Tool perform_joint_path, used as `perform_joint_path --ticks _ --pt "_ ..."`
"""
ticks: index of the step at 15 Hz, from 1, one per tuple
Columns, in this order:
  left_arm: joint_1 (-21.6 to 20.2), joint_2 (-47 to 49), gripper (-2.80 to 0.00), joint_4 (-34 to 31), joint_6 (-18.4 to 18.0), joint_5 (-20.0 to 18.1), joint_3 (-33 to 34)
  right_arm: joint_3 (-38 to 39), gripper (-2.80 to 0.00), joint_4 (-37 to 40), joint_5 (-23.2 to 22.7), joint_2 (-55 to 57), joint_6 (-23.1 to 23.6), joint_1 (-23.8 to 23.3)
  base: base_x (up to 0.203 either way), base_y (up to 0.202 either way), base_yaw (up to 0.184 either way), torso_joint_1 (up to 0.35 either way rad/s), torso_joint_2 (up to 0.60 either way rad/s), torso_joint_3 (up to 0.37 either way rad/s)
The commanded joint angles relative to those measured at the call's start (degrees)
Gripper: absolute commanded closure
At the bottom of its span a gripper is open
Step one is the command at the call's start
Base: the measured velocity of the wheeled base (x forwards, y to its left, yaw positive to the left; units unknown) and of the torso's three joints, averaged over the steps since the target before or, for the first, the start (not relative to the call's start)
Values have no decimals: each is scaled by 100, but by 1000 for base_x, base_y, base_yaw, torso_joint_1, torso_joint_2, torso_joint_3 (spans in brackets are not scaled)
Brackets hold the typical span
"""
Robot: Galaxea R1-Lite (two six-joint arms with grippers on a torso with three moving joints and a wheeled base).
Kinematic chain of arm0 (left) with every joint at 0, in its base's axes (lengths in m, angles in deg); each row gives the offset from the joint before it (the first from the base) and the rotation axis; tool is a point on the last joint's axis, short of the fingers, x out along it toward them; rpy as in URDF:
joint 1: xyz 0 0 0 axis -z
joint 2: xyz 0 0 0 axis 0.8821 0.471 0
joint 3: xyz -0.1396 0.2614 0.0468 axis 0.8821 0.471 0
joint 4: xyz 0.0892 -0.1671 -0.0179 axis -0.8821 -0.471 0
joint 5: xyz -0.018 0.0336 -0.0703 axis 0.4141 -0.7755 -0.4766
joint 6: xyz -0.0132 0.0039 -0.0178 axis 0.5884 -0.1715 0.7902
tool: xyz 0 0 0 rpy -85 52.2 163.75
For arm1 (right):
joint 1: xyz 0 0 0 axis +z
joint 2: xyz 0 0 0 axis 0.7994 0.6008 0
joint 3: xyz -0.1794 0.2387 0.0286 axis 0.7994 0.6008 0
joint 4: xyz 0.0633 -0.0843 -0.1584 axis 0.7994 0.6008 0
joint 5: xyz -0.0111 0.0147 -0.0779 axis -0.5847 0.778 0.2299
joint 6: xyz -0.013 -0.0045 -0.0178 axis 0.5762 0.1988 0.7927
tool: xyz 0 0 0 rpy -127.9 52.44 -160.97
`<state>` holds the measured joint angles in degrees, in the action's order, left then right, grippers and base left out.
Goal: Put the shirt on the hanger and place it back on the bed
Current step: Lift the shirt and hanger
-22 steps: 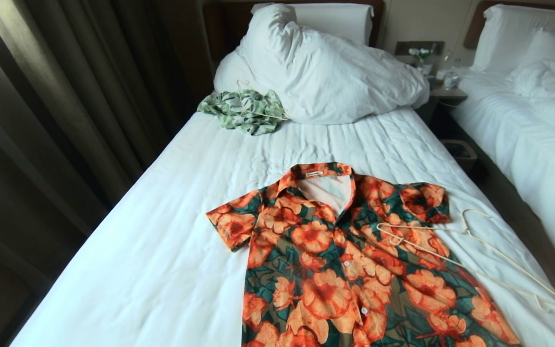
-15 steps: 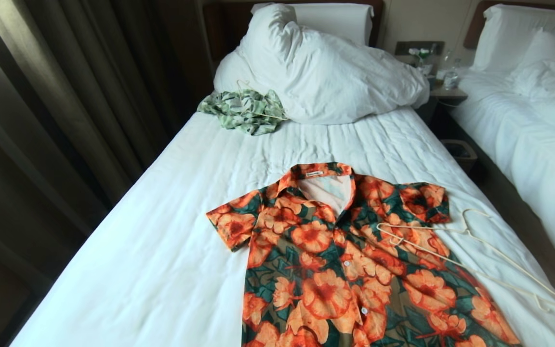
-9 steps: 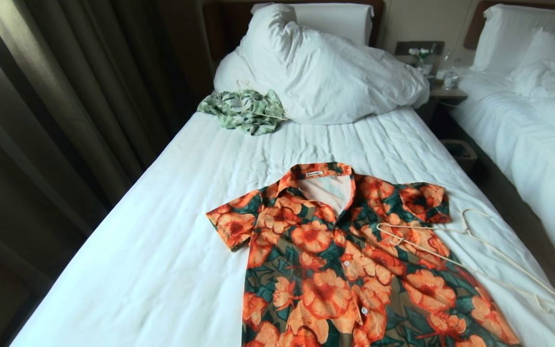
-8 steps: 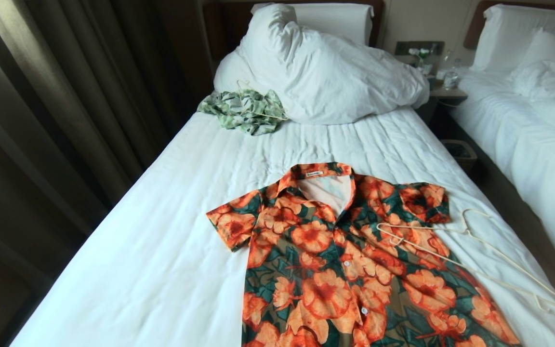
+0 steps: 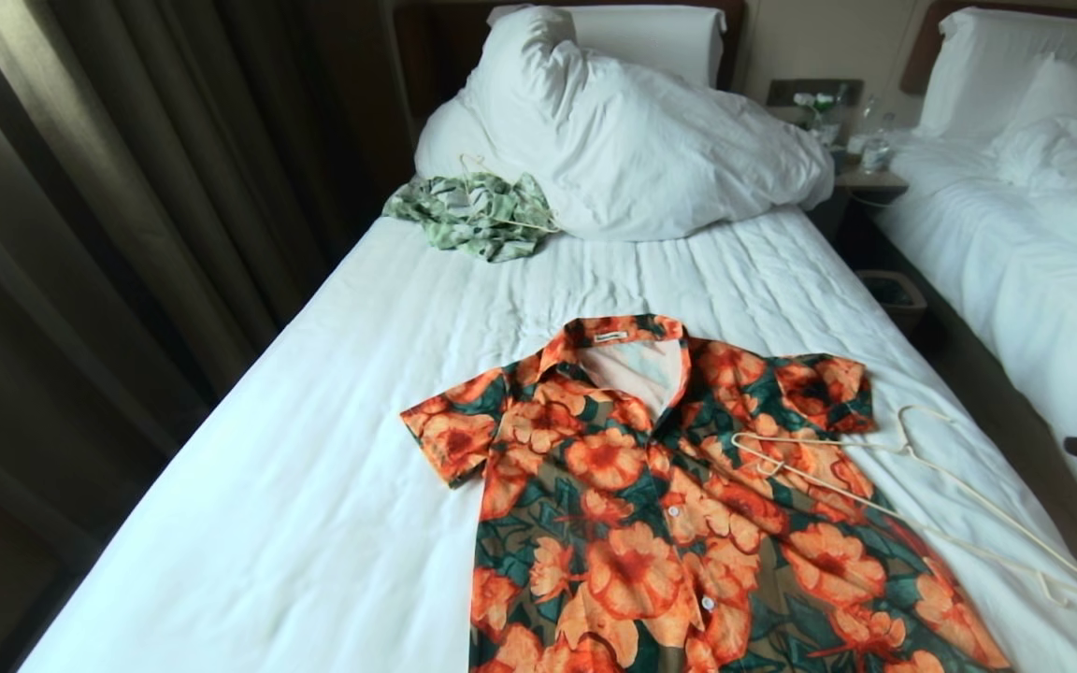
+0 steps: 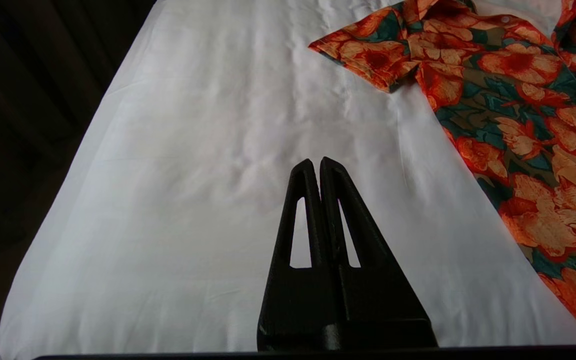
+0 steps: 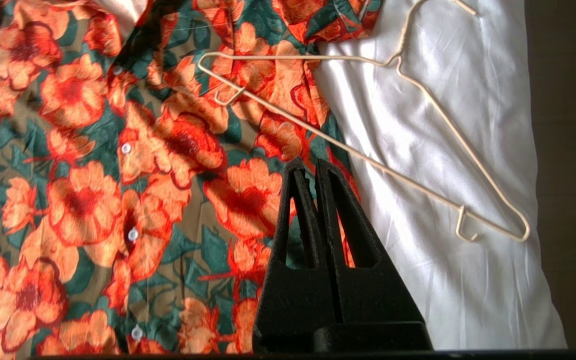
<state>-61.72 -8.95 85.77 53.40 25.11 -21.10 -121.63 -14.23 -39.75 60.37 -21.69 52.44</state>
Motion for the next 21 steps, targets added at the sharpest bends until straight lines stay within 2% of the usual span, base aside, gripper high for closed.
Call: perform_joint_path --ticks 1,3,4,6,7,9,11,13,15,16,17,19,21 --pt "-1 -20 0 -8 1 0 0 -676 0 28 -25 1635 -62 -172 0 0 0 0 0 0" --pt "-1 -19 0 -2 1 0 0 -1200 0 56 -206 2476 -42 -507 0 0 0 0 0 0" --pt "-1 -16 0 -2 1 0 0 -1393 0 78 -449 2785 124 -806 0 0 0 0 0 0" --pt "-1 -20 0 -2 1 0 0 -1838 0 402 -1148 3235 492 -1340 0 0 0 0 0 0" --pt "-1 -20 0 -2 1 0 0 -2072 0 845 -1516 3405 668 -1551 0 0 0 0 0 0" --pt "-1 -13 0 -5 1 0 0 -2477 0 1505 -2503 3713 989 -1974 0 0 0 0 0 0" --pt "-1 -17 0 -2 1 0 0 -2704 0 1983 -2965 4104 1334 -2202 0 0 0 0 0 0" --pt "-1 -20 0 -2 1 0 0 -2734 0 2152 -3424 4485 1879 -2403 0 0 0 0 0 0" --pt "-1 -20 0 -3 1 0 0 -2755 0 2291 -3785 4735 2203 -2560 0 0 0 0 0 0" --pt "-1 -20 0 -2 1 0 0 -2802 0 2425 -3891 4905 2600 -2675 0 0 0 0 0 0" --pt "-1 -20 0 -2 1 0 0 -2860 0 2540 -3926 5034 2757 -2751 0 0 0 0 0 0" --pt "-1 -20 0 -2 1 0 0 -2985 0 2599 -3990 5269 2897 -2881 0 0 0 0 0 0" --pt "-1 -20 0 -2 1 0 0 -3202 0 2643 -4289 5464 2912 -3158 0 0 0 0 0 0"
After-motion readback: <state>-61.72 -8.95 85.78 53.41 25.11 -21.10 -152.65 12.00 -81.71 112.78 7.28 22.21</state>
